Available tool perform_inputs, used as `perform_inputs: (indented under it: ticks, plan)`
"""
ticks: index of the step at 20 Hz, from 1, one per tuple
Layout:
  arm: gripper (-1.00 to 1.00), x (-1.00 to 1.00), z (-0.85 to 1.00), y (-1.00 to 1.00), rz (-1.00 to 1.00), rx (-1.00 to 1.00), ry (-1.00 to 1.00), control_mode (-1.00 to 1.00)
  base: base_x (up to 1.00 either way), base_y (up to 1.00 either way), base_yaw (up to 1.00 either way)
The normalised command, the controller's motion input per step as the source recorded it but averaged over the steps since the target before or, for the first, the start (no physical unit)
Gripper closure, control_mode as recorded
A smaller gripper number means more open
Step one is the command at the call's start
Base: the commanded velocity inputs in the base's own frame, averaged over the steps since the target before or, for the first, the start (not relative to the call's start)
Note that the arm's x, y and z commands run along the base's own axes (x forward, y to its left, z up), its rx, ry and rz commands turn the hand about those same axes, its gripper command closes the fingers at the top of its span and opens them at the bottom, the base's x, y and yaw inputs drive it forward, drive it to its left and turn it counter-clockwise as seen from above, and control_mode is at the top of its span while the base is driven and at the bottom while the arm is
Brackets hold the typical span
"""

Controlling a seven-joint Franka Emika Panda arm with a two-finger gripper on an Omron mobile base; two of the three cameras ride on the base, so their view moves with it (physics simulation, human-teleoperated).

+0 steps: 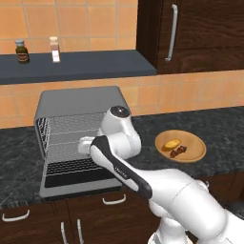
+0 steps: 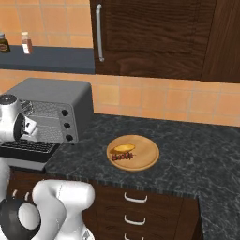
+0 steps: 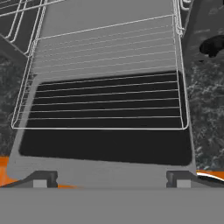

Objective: Pick up the kebab skewer and baguette bread, and place them inside the toaster oven. Close the toaster oven door and start by setting the timer.

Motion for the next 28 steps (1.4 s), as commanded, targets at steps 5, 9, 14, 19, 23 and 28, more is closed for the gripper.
perform_inputs:
  ticks: [5,9,14,19,23,28]
  plan:
    - [-1.0,-0.45,0.32,-1.0,-0.27,0.0,0.05,-1.0,0.0,0.0,0.0]
    - [-1.0,-0.19,0.52,-1.0,-0.37,-0.01,0.15,-1.0,0.0,0.0,0.0]
    - [-1.0,0.0,0.44,-1.0,-0.4,-0.05,0.23,-1.0,0.0,0.0,0.0]
    - [-1.0,0.08,0.0,-1.0,-0.34,-0.04,0.19,-1.0,0.0,0.0,0.0]
    - [-1.0,0.53,-0.06,-1.0,-0.2,-0.02,0.26,-1.0,0.0,0.0,0.0]
    - [-1.0,0.73,-0.42,-0.95,-0.07,0.0,0.3,-1.0,0.0,0.0,0.0]
